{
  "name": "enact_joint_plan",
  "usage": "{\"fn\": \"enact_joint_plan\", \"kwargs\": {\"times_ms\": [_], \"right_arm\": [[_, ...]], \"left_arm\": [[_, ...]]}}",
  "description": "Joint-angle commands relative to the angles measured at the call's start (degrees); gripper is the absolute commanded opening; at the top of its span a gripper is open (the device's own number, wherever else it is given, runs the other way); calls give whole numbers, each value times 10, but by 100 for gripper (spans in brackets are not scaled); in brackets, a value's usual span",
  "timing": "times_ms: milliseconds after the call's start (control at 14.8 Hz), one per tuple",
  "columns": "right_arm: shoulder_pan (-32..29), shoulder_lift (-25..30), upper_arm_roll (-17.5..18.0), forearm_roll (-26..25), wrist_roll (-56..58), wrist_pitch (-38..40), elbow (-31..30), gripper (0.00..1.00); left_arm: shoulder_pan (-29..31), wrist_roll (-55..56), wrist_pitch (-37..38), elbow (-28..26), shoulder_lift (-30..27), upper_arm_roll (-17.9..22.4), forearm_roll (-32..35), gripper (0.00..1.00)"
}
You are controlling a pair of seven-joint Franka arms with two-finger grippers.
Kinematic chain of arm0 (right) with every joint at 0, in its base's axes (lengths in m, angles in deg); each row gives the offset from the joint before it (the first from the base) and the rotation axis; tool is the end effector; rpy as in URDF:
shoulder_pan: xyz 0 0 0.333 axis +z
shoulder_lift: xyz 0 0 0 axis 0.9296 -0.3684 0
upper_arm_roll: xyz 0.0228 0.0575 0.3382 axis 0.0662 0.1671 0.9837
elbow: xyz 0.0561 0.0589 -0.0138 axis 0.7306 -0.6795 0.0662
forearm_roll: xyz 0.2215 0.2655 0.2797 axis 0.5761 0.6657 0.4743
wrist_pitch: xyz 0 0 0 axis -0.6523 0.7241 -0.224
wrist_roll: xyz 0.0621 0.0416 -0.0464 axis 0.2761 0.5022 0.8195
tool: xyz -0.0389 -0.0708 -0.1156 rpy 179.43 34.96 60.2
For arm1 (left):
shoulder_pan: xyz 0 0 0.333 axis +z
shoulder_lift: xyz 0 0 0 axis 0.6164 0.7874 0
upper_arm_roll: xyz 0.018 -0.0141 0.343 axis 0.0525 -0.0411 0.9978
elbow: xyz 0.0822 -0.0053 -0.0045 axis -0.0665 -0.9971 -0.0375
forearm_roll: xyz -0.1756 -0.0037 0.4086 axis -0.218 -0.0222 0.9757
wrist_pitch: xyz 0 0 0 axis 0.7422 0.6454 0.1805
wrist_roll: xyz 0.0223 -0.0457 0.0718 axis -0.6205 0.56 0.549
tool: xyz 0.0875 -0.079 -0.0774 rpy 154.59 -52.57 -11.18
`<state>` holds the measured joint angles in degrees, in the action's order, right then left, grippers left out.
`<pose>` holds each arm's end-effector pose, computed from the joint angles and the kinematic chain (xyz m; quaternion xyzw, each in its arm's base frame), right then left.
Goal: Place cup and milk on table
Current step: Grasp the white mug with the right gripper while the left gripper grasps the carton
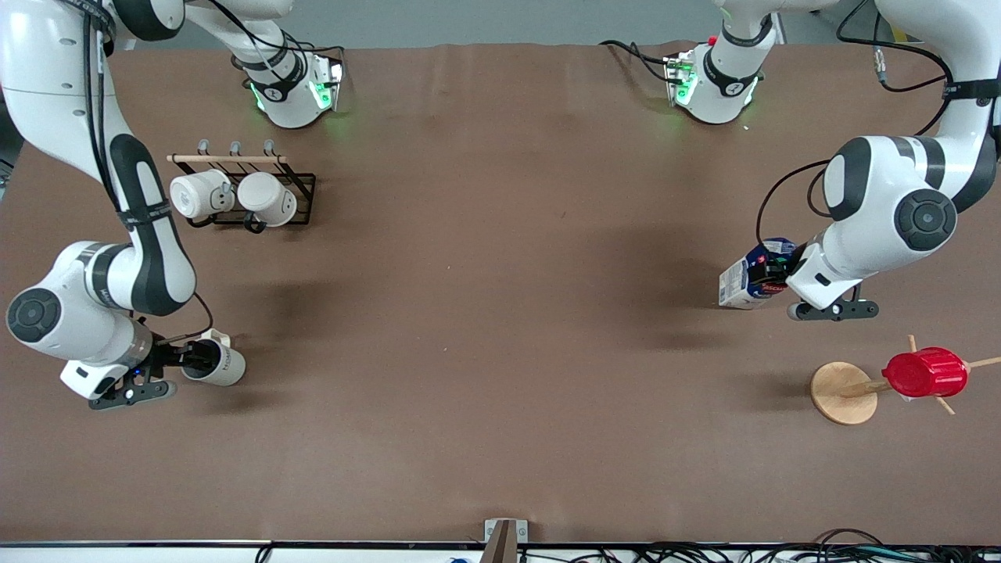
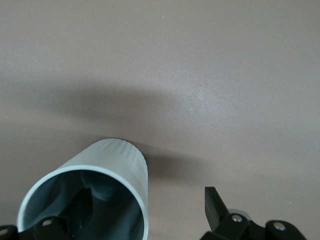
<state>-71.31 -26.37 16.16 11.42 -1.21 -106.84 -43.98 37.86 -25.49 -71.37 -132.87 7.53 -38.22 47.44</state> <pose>0.7358 -0.1021 0.1880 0.9931 0.1135 0.0150 0.0266 0.6067 -0.0410 0.2937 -0.9973 -0.0002 0.0722 0.0123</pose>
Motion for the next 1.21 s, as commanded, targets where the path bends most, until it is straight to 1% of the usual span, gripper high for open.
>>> {"fn": "enact_joint_plan", "kwargs": {"times_ms": [0,67,135,202,269,337,404,472,539,606,674,741,876,943,1078,1145], "right_arm": [[-2,9,5,-2,6,-22,-26,60],[-1,9,5,-2,4,-22,-26,41],[-1,9,5,1,1,-22,-26,26],[-1,9,5,16,-1,-21,-25,11],[-2,9,5,44,1,-19,-26,2],[-4,9,5,55,5,-17,-25,0],[-2,10,5,56,4,-16,-23,0],[-2,10,5,56,3,-15,-20,0],[0,10,5,56,3,-13,-17,0],[2,13,5,56,2,7,-7,0],[9,17,7,57,-1,57,21,0],[20,19,7,58,-10,118,54,0],[35,20,10,58,-53,223,120,0],[46,21,21,59,-66,254,132,0],[64,36,54,57,-97,260,133,0],[76,39,70,52,-136,257,133,0]], "left_arm": [[1,-18,-1,-21,-12,0,10,96],[1,-18,-1,-26,-12,0,10,96],[1,-19,-1,-26,-12,0,10,96],[1,-19,-1,-26,-12,0,11,96],[1,-19,-1,-27,-12,0,10,96],[1,-19,-1,-27,-12,0,10,95],[1,-19,-1,-30,-12,0,10,92],[1,-19,-1,-31,-12,0,10,87],[1,-18,-1,-30,-12,0,10,77],[2,-19,-1,-30,-12,0,10,63],[2,-19,-1,-29,-12,0,10,53],[2,-19,-1,-28,-11,0,10,47],[2,-18,-1,-26,-10,0,10,38],[2,-19,-1,-25,-10,0,10,35],[2,-19,-1,-24,-10,0,10,31],[1,-19,-1,-24,-10,0,10,29]]}}
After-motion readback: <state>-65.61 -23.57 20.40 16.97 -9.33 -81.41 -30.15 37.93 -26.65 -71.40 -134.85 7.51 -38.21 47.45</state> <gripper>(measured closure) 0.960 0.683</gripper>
